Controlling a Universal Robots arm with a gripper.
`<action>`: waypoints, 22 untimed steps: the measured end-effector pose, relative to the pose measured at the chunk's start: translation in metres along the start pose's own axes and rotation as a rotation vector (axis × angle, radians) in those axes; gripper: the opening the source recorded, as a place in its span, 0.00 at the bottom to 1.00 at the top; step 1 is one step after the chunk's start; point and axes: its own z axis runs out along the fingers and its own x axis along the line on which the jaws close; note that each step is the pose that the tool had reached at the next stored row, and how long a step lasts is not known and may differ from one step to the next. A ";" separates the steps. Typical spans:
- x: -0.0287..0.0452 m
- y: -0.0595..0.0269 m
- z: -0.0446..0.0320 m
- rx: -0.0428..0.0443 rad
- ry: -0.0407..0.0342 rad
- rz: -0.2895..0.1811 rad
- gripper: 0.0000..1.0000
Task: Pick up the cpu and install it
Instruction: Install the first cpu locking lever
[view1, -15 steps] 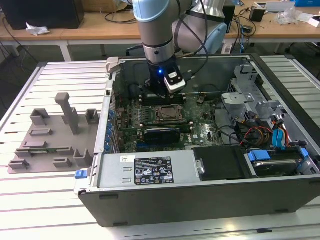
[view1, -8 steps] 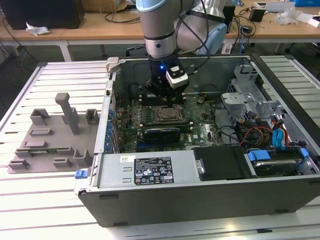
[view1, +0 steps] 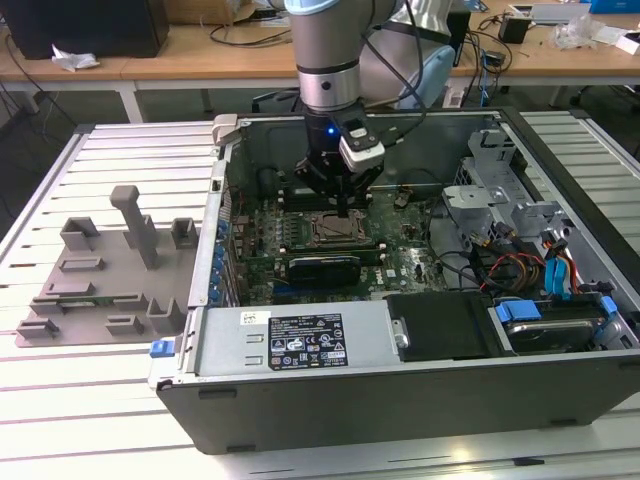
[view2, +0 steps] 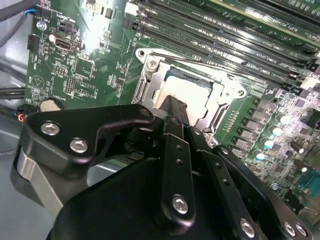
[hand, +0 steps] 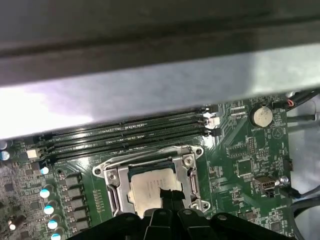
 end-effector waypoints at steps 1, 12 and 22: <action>-0.0023 -0.0002 0.0003 0.0019 0.0112 -0.002 0.11; -0.0059 -0.0011 0.0011 0.0055 0.0978 -0.012 0.11; -0.0074 -0.0023 -0.0047 -0.0039 0.0878 -0.106 0.11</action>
